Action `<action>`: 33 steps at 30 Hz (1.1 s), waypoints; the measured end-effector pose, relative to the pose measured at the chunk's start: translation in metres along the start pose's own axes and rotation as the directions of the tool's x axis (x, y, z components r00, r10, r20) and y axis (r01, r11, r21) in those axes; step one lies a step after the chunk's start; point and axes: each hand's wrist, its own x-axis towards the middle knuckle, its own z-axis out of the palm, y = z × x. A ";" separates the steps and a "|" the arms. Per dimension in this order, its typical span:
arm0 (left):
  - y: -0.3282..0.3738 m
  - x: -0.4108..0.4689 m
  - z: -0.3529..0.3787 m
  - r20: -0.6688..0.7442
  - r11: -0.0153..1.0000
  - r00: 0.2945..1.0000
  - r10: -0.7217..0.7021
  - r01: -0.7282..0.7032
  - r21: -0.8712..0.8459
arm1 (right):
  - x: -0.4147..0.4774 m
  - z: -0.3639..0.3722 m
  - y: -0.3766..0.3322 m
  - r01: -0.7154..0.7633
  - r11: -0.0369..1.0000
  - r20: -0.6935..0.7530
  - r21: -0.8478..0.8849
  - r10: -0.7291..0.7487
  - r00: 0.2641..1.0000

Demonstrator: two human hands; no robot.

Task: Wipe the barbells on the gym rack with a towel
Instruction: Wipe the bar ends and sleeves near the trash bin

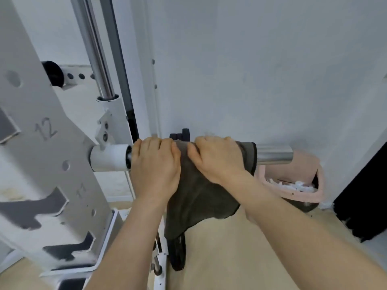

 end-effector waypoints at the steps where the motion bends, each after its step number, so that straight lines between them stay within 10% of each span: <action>1: -0.001 -0.001 0.002 -0.004 0.999 1.000 0.021 -0.020 0.031 | -0.001 -0.005 0.020 -0.042 0.999 0.058 -0.023 0.043 0.997; 7: -0.001 -0.004 0.006 0.056 0.990 0.996 0.071 -0.077 0.115 | 0.006 -0.029 0.071 -0.303 0.946 0.346 -0.112 0.323 0.881; 14: 0.001 -0.048 -0.020 0.203 0.995 0.979 0.035 -0.054 0.086 | 0.061 -0.008 -0.024 -0.150 0.970 0.604 0.190 0.005 0.797; 21: 0.005 0.015 -0.019 0.160 0.998 0.986 -0.048 0.040 0.050 | 0.020 -0.004 -0.008 0.068 0.996 0.144 0.049 -0.075 0.987; 28: -0.003 -0.017 -0.011 0.192 0.987 0.980 0.045 -0.073 0.143 | 0.005 -0.032 0.083 -0.251 0.964 0.364 -0.093 0.267 0.892; 33: 0.000 -0.053 -0.029 0.182 0.995 0.983 0.030 -0.047 0.086 | 0.030 -0.013 0.011 -0.112 0.993 0.400 0.042 0.086 0.912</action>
